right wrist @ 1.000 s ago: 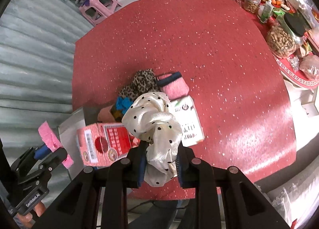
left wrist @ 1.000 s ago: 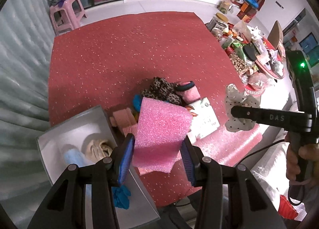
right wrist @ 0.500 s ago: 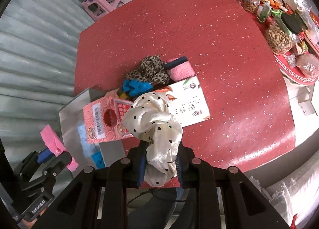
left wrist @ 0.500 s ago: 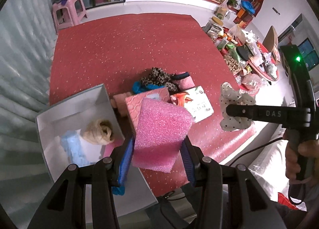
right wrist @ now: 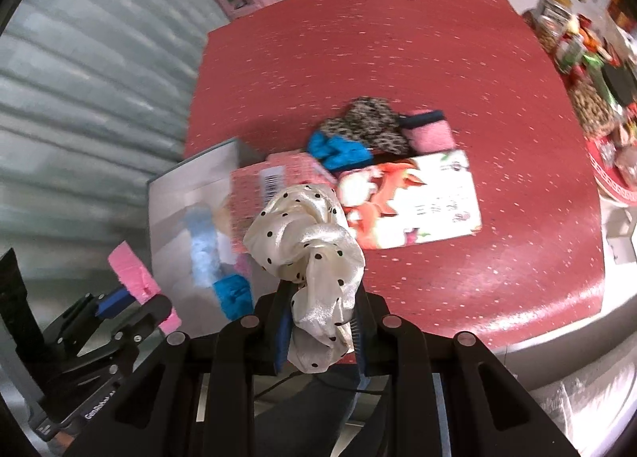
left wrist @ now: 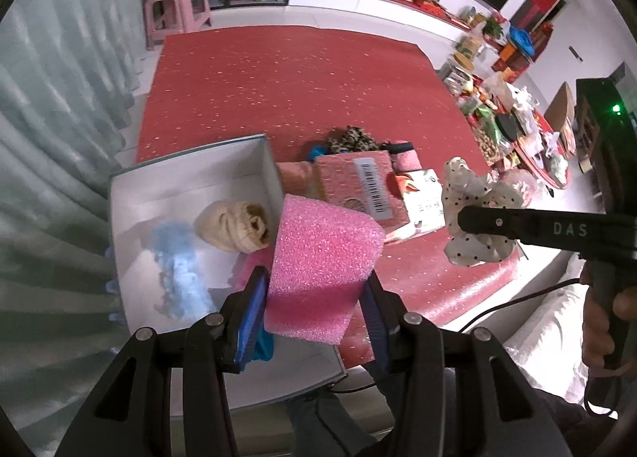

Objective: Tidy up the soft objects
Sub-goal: 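Carry the pink sponge and polka-dot scrunchie over the white box with both tools, then open both tools to drop the sponge and scrunchie into the white box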

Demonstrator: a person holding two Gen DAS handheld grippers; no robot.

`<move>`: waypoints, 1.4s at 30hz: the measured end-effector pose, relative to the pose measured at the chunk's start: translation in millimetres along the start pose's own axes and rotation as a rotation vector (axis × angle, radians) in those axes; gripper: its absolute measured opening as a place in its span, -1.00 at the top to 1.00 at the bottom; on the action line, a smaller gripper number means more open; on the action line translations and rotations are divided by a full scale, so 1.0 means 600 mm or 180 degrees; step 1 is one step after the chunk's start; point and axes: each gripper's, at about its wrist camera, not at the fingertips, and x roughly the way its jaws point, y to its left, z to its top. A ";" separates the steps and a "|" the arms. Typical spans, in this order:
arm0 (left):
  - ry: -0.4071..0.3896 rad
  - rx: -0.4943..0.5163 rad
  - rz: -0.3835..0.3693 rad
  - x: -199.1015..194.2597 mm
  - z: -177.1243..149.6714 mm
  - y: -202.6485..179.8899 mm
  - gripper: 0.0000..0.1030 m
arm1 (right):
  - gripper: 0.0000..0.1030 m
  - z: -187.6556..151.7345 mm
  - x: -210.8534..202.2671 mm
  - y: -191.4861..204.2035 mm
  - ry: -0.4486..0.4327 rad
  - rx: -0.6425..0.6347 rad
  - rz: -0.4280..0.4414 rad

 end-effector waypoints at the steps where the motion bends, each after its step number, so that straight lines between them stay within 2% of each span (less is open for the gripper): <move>1: -0.0020 -0.0017 0.0027 -0.003 -0.003 0.004 0.05 | 0.49 0.000 0.001 0.008 0.0002 -0.0035 0.0011; 10: -0.0084 -0.0427 0.0193 -0.018 -0.033 0.079 0.05 | 0.49 0.007 0.020 0.089 0.0110 -0.0411 0.0120; 18: -0.0037 -0.0729 0.0334 -0.017 -0.057 0.129 0.05 | 0.49 0.011 0.052 0.151 0.0249 -0.0754 0.0170; 31: 0.0089 -0.0927 0.0547 0.012 -0.050 0.167 0.05 | 0.49 0.025 0.111 0.236 0.0417 -0.1053 0.0191; 42: 0.0197 -0.0989 0.0593 0.051 -0.022 0.182 0.05 | 0.49 0.058 0.161 0.280 0.0496 -0.1163 0.0125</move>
